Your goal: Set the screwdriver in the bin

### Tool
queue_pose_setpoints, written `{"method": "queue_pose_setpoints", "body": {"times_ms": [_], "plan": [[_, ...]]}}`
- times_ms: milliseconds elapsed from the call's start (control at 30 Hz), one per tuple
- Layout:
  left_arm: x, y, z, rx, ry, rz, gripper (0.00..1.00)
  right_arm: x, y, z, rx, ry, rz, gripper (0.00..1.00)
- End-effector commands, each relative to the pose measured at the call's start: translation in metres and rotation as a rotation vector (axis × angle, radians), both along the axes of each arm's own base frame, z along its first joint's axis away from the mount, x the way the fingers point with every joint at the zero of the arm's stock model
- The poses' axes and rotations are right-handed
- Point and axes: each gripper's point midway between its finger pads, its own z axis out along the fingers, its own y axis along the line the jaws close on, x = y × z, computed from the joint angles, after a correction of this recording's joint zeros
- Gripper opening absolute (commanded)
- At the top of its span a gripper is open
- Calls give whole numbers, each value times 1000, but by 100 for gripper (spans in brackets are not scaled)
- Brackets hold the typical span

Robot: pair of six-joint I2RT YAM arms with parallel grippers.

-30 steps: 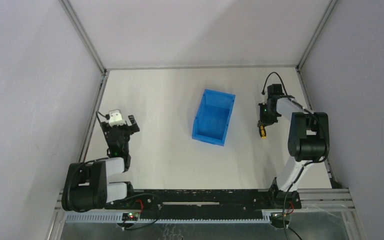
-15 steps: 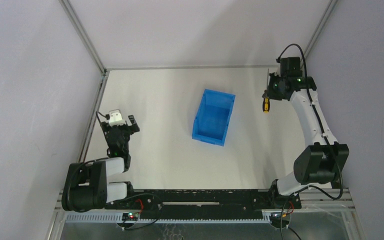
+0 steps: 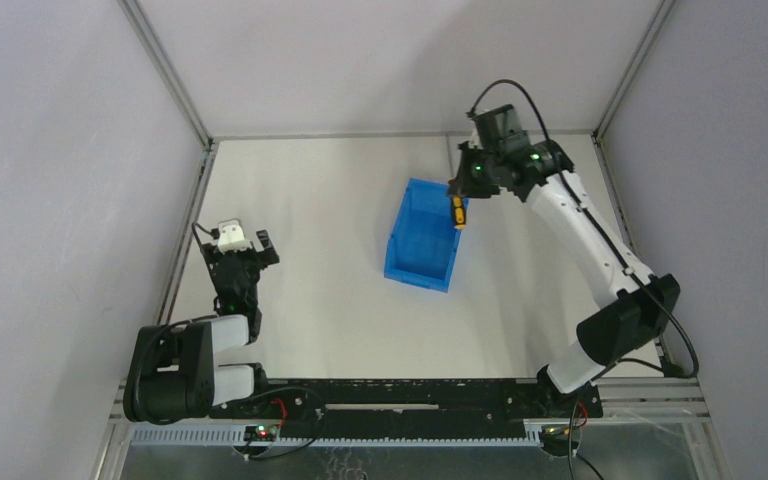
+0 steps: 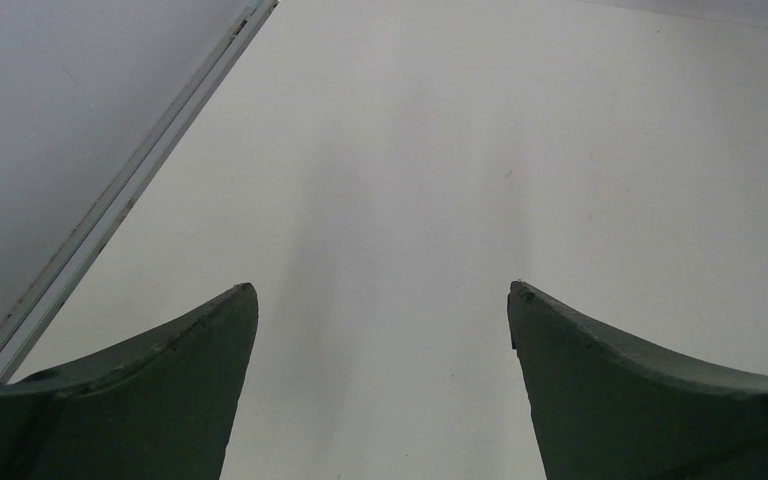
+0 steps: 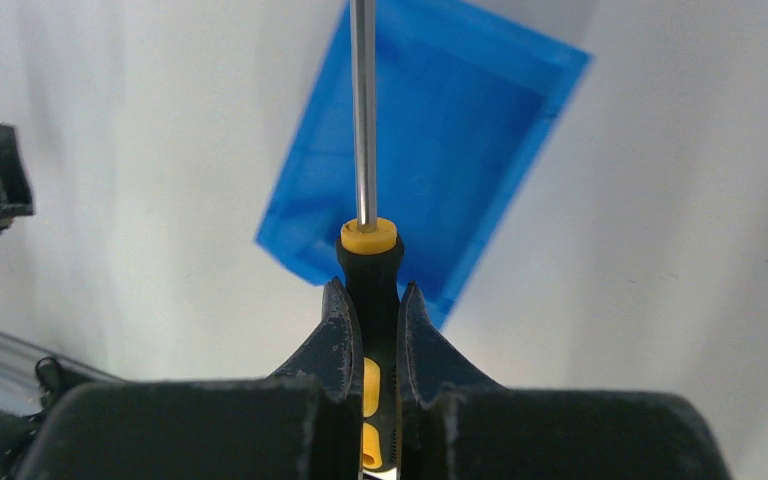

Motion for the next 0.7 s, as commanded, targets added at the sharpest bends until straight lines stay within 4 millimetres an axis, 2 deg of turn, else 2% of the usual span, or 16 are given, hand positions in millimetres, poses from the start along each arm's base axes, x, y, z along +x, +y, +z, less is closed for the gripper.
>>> {"method": "queue_pose_setpoints", "body": {"times_ms": [0, 100, 433, 667], "plan": [[11, 2, 30, 25, -97, 5, 100, 11, 25, -8, 13, -1, -24, 2], [11, 2, 31, 25, -99, 6, 100, 15, 24, -32, -32, -1, -65, 3], [11, 2, 31, 25, -98, 6, 100, -5, 40, -123, -106, 64, 19, 9], [11, 2, 31, 25, -99, 7, 100, -4, 42, -164, -186, 104, 13, 12]]}}
